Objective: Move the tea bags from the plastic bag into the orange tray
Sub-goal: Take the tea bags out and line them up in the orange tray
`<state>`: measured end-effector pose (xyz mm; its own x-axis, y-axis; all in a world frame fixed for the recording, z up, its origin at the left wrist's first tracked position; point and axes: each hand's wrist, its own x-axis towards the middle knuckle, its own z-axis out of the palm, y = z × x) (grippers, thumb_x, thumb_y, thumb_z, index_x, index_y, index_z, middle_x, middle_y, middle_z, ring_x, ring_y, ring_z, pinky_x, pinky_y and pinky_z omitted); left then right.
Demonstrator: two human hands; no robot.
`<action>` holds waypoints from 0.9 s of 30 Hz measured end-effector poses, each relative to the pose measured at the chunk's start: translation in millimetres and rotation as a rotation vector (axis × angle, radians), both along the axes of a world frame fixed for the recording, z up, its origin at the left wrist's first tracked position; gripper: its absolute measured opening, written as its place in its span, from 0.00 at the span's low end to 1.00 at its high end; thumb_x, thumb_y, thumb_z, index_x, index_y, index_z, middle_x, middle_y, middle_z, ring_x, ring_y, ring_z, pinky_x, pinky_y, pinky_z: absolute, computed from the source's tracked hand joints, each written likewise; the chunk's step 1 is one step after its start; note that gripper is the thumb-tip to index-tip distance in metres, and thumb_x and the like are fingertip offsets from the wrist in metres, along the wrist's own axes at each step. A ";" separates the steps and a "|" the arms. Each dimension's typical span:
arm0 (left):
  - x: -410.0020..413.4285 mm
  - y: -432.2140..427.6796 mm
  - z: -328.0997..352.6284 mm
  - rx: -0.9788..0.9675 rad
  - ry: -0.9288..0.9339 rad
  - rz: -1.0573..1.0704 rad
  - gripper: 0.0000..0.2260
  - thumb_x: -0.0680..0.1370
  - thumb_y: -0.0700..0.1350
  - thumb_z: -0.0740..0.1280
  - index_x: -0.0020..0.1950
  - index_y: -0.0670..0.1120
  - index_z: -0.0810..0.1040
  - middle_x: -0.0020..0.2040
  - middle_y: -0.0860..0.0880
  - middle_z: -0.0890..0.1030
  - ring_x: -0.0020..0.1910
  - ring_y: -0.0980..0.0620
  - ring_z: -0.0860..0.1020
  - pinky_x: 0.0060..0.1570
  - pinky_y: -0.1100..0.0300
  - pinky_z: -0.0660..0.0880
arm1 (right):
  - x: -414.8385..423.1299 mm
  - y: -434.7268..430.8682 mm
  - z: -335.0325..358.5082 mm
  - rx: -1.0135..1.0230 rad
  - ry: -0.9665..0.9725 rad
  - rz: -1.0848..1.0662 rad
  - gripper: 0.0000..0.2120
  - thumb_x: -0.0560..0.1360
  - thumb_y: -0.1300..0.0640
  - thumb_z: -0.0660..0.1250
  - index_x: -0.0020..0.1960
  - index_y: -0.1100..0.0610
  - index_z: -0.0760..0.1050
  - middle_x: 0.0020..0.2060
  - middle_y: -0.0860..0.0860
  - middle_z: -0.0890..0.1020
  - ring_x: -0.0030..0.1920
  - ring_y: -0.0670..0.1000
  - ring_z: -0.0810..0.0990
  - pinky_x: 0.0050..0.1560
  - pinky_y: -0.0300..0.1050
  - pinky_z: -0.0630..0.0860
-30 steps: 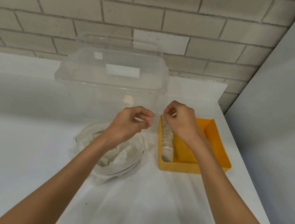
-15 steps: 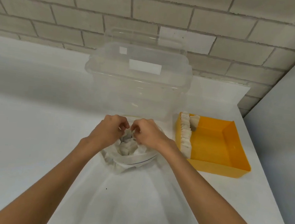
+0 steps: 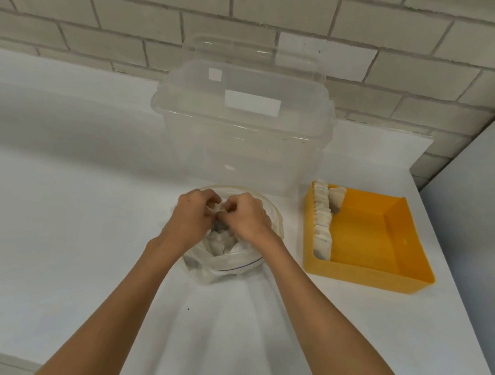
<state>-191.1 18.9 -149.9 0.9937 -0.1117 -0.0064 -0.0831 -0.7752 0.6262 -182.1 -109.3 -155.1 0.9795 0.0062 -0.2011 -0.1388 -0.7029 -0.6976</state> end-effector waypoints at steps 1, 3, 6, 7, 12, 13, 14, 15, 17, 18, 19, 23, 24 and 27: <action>-1.5 1.1 2.9 -0.030 -0.002 0.011 0.16 0.72 0.30 0.64 0.57 0.41 0.79 0.52 0.44 0.81 0.41 0.53 0.77 0.42 0.74 0.68 | 0.0 -2.3 0.4 0.053 -0.001 -0.022 0.02 0.68 0.55 0.70 0.38 0.53 0.80 0.36 0.50 0.82 0.41 0.52 0.81 0.41 0.47 0.76; -4.7 3.8 9.8 -0.112 -0.009 0.053 0.14 0.73 0.31 0.64 0.56 0.42 0.80 0.50 0.46 0.81 0.39 0.56 0.77 0.38 0.80 0.67 | -2.0 -9.9 7.1 0.155 -0.024 -0.081 0.05 0.67 0.56 0.72 0.34 0.52 0.78 0.31 0.47 0.80 0.34 0.48 0.79 0.39 0.44 0.76; -9.5 5.0 18.8 -0.270 0.012 0.124 0.09 0.75 0.37 0.67 0.54 0.46 0.80 0.46 0.51 0.82 0.40 0.57 0.78 0.38 0.77 0.68 | -11.5 -25.4 23.7 0.335 -0.016 -0.162 0.06 0.69 0.57 0.73 0.36 0.52 0.77 0.29 0.48 0.79 0.25 0.44 0.76 0.27 0.36 0.71; -11.1 4.2 21.0 -0.326 0.026 0.140 0.08 0.76 0.39 0.67 0.53 0.47 0.80 0.45 0.52 0.82 0.40 0.58 0.78 0.40 0.74 0.69 | -16.0 -31.0 29.3 0.418 -0.003 -0.176 0.05 0.70 0.58 0.73 0.38 0.54 0.77 0.30 0.50 0.79 0.25 0.45 0.76 0.25 0.35 0.70; -18.0 -1.6 22.3 -0.577 0.163 0.181 0.07 0.78 0.46 0.67 0.55 0.48 0.80 0.46 0.48 0.83 0.46 0.52 0.82 0.49 0.60 0.79 | -30.2 -50.0 42.6 0.778 0.079 -0.234 0.04 0.73 0.63 0.71 0.47 0.59 0.77 0.33 0.50 0.80 0.29 0.48 0.78 0.27 0.38 0.70; -19.3 -3.1 22.7 -0.654 0.197 0.185 0.08 0.78 0.46 0.67 0.55 0.47 0.80 0.46 0.46 0.84 0.46 0.51 0.82 0.49 0.58 0.80 | -31.4 -51.9 43.1 0.814 0.093 -0.238 0.05 0.73 0.63 0.70 0.48 0.60 0.77 0.34 0.50 0.80 0.29 0.48 0.78 0.27 0.38 0.70; -21.0 -4.8 23.7 -0.734 0.223 0.184 0.08 0.79 0.45 0.67 0.56 0.46 0.80 0.46 0.44 0.84 0.45 0.51 0.83 0.49 0.58 0.80 | -32.9 -53.6 42.8 0.839 0.105 -0.240 0.06 0.74 0.63 0.70 0.49 0.61 0.77 0.35 0.50 0.80 0.29 0.48 0.79 0.27 0.38 0.71; -22.3 -6.2 24.9 -0.792 0.235 0.181 0.08 0.79 0.45 0.67 0.56 0.45 0.80 0.45 0.44 0.84 0.44 0.52 0.83 0.48 0.59 0.80 | -34.2 -54.9 41.9 0.853 0.109 -0.240 0.06 0.74 0.63 0.70 0.50 0.61 0.77 0.36 0.51 0.80 0.30 0.48 0.79 0.27 0.37 0.72; -24.4 -8.6 27.3 -0.837 0.221 0.172 0.08 0.78 0.45 0.68 0.54 0.44 0.81 0.43 0.45 0.84 0.43 0.52 0.82 0.48 0.59 0.80 | -37.4 -57.4 38.7 0.858 0.101 -0.236 0.06 0.74 0.64 0.70 0.50 0.61 0.77 0.36 0.52 0.81 0.31 0.48 0.81 0.28 0.36 0.74; -24.6 -9.4 28.3 -0.841 0.205 0.167 0.07 0.77 0.44 0.69 0.53 0.44 0.81 0.43 0.44 0.84 0.43 0.51 0.82 0.48 0.58 0.80 | -39.2 -58.2 37.6 0.858 0.094 -0.229 0.06 0.73 0.64 0.71 0.50 0.61 0.76 0.37 0.52 0.82 0.32 0.48 0.82 0.29 0.36 0.74; -24.8 -10.0 29.7 -0.838 0.186 0.163 0.07 0.77 0.44 0.69 0.52 0.44 0.82 0.43 0.43 0.84 0.43 0.51 0.82 0.48 0.56 0.80 | -40.8 -58.9 36.6 0.862 0.088 -0.218 0.06 0.73 0.64 0.71 0.49 0.61 0.76 0.37 0.52 0.82 0.33 0.48 0.82 0.29 0.36 0.75; -18.3 -8.9 39.9 -0.728 0.041 0.125 0.05 0.76 0.46 0.71 0.49 0.48 0.84 0.43 0.49 0.85 0.43 0.50 0.82 0.48 0.53 0.81 | -45.9 -61.2 33.9 0.887 0.063 -0.182 0.06 0.73 0.65 0.71 0.48 0.61 0.76 0.36 0.53 0.83 0.35 0.48 0.84 0.32 0.37 0.78; -15.8 -8.3 44.6 -0.696 0.008 0.099 0.05 0.76 0.46 0.71 0.49 0.48 0.85 0.43 0.50 0.85 0.43 0.51 0.82 0.48 0.53 0.81 | -46.9 -61.8 33.4 0.891 0.056 -0.180 0.05 0.73 0.65 0.71 0.47 0.61 0.77 0.35 0.53 0.83 0.35 0.48 0.84 0.33 0.37 0.78; -7.4 -4.8 62.0 -0.572 -0.092 0.018 0.04 0.74 0.45 0.72 0.47 0.50 0.85 0.42 0.54 0.85 0.42 0.55 0.82 0.48 0.56 0.80 | -47.7 -63.3 32.0 0.911 0.035 -0.205 0.04 0.73 0.66 0.70 0.47 0.61 0.77 0.36 0.54 0.82 0.35 0.48 0.84 0.33 0.37 0.79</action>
